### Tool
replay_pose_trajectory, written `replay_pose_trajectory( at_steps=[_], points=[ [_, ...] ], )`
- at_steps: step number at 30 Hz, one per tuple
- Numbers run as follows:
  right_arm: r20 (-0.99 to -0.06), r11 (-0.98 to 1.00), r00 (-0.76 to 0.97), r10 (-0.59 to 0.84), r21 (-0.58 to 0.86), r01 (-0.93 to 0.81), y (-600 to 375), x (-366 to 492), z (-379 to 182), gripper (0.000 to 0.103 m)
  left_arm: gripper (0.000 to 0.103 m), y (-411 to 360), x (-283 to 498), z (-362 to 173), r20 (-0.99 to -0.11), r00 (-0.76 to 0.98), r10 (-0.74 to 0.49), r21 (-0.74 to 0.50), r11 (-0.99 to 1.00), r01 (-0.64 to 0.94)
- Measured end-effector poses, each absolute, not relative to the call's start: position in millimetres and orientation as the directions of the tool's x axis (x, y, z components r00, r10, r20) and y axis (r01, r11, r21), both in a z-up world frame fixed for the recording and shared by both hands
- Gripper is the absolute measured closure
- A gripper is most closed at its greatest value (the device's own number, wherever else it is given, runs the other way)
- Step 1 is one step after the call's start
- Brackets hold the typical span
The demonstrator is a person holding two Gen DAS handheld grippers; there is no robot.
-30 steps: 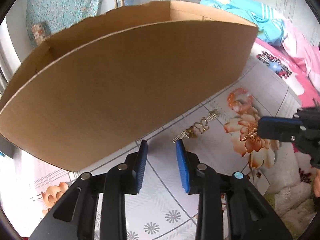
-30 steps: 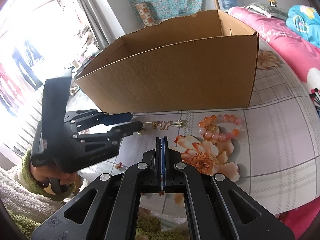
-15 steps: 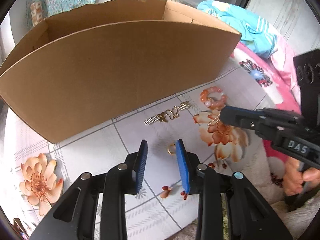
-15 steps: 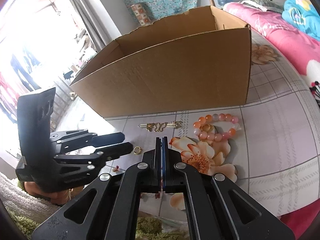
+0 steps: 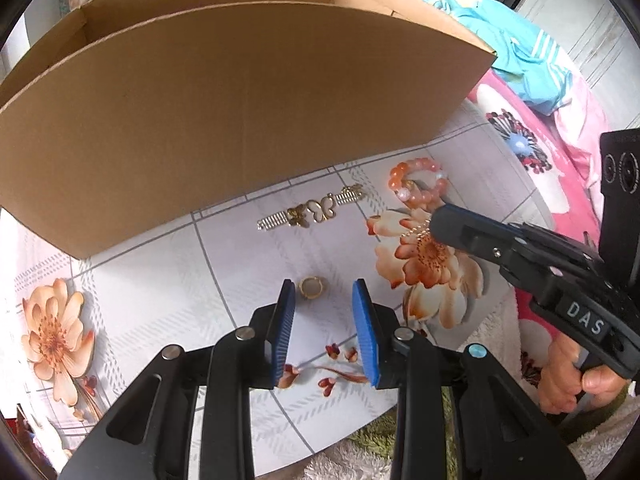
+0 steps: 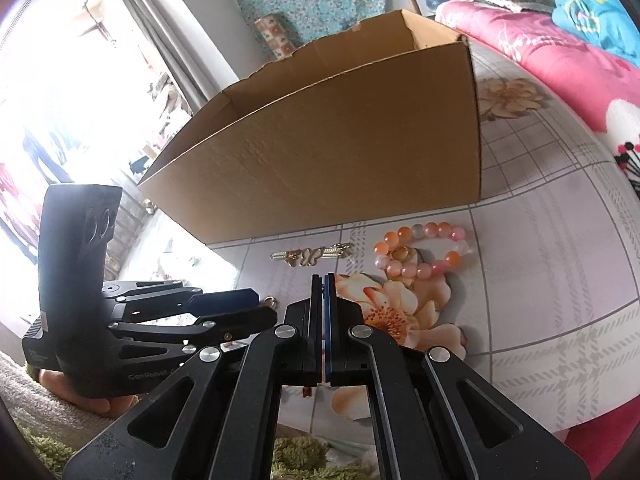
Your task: Organize jewelry
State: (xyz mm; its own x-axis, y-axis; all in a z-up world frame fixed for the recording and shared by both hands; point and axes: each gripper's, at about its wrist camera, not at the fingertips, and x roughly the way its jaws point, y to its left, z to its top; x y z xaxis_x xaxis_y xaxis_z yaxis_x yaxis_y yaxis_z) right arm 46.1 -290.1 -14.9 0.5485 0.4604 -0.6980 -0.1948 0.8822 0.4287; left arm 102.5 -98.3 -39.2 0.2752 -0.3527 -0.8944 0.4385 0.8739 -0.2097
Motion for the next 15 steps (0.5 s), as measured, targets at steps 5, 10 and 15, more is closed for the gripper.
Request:
replay_pose_trajectory(
  at_steps=[5, 10, 15],
  points=[
    [-0.685, 0.877, 0.562, 0.464, 0.445, -0.181, -305, 39, -15, 0.103, 0.083, -114, 98, -40, -0.901, 0.331, -0.281, -0.098, 0.875, 0.474],
    [-0.678, 0.875, 0.572, 0.462, 0.454, -0.168, -316, 37, -13, 0.103, 0.092, -121, 96, -41, -0.9, 0.374, -0.223, -0.013, 0.872, 0.49],
    [-0.671, 0.876, 0.583, 0.458, 0.453, -0.166, -315, 35, -12, 0.103, 0.093, -125, 94, -40, -0.896, 0.395, -0.203, 0.029, 0.861, 0.508]
  ],
)
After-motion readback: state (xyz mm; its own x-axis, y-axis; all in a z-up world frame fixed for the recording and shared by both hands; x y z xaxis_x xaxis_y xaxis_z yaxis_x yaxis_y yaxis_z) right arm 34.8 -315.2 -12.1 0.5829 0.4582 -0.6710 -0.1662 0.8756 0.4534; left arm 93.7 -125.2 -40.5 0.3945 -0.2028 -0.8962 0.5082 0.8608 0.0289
